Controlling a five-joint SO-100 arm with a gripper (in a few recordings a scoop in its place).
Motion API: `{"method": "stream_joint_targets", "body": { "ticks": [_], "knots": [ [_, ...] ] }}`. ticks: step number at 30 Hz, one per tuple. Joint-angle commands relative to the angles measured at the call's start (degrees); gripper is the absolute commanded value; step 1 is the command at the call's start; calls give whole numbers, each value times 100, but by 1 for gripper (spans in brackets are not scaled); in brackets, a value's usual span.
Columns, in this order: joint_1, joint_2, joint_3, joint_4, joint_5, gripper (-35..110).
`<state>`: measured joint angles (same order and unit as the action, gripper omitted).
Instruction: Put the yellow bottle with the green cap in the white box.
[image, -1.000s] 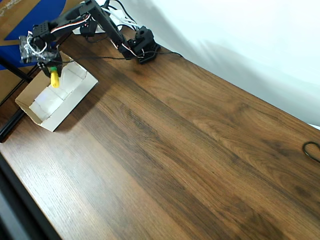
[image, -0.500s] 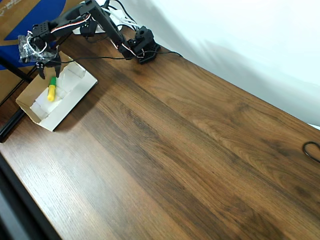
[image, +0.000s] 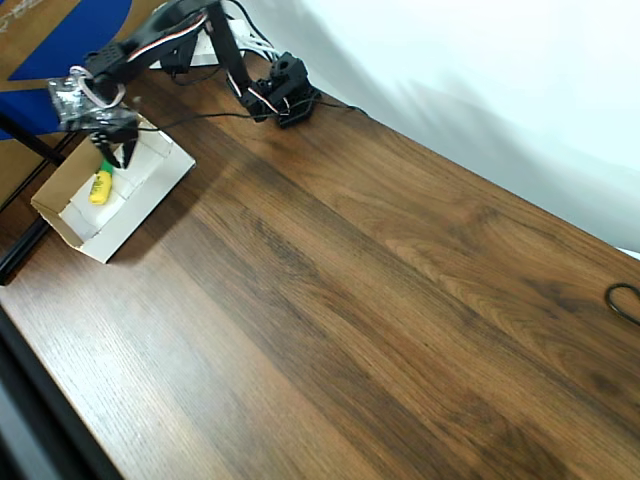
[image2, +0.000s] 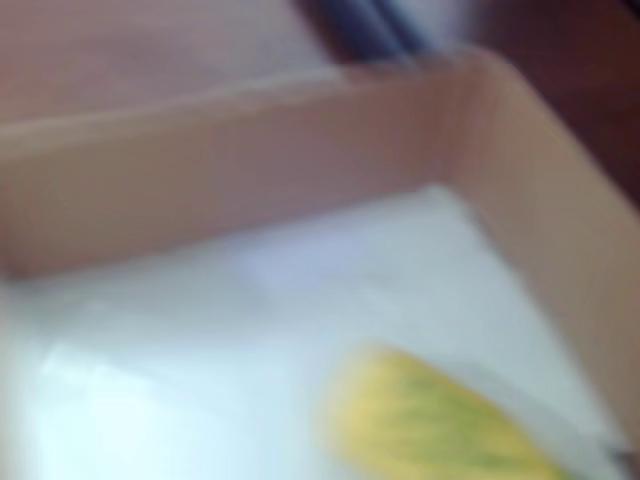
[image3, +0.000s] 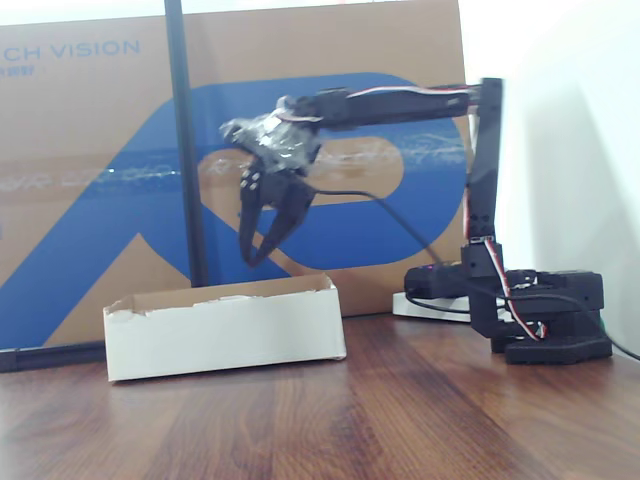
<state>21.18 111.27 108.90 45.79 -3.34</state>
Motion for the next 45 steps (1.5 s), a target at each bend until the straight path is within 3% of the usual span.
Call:
{"method": "stream_joint_targets", "body": {
  "ticks": [1, 9, 22, 30, 45],
  "knots": [
    [-404, 1512, 1020, -352, -281, 0],
    [-1107, 4052, 3305, -993, -580, 0],
    [-1608, 7567, 6126, -141, -967, 0],
    [-1617, 8807, 7207, 272, -1072, 0],
    [-1784, 9343, 7198, 2777, -1195, 0]
  ]
}}
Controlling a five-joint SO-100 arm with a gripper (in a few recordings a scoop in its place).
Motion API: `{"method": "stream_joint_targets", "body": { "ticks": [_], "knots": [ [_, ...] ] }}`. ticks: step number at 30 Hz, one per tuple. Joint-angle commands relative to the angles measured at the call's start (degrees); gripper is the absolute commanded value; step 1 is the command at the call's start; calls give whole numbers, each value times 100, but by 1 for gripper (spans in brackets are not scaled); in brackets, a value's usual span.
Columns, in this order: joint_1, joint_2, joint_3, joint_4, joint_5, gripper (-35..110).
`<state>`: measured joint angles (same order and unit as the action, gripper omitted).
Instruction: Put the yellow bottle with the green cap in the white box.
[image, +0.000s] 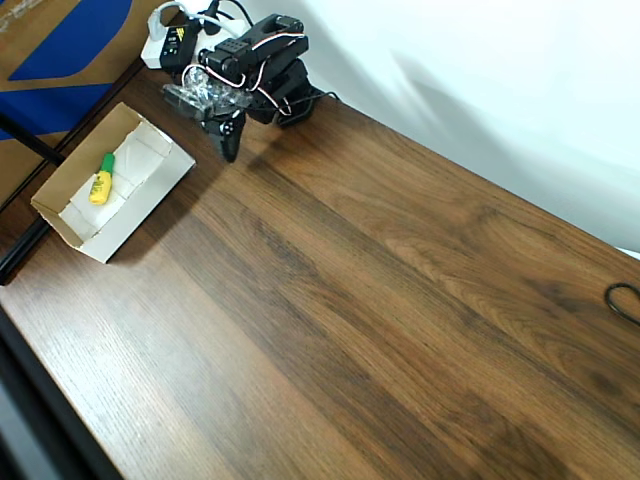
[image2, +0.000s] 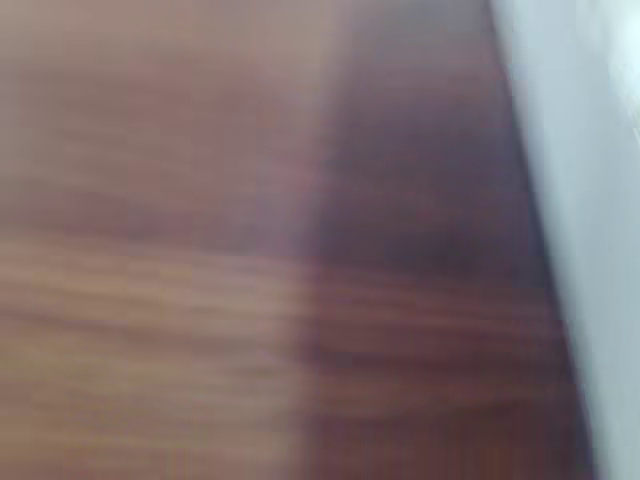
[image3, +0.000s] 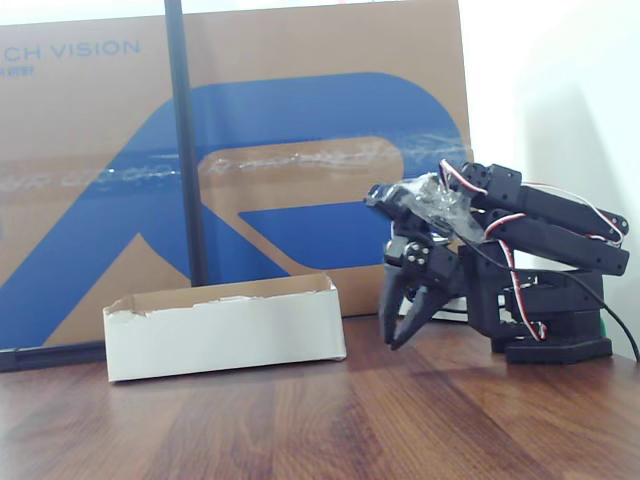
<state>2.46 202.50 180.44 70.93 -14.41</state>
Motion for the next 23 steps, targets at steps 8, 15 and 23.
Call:
{"method": "stream_joint_targets", "body": {
  "ticks": [8, 15, 23],
  "knots": [
    [70, 211, -185, 1143, 264, 0],
    [88, 211, -246, 1371, 255, 0],
    [88, 211, -246, 1371, 255, 0]
  ]
}}
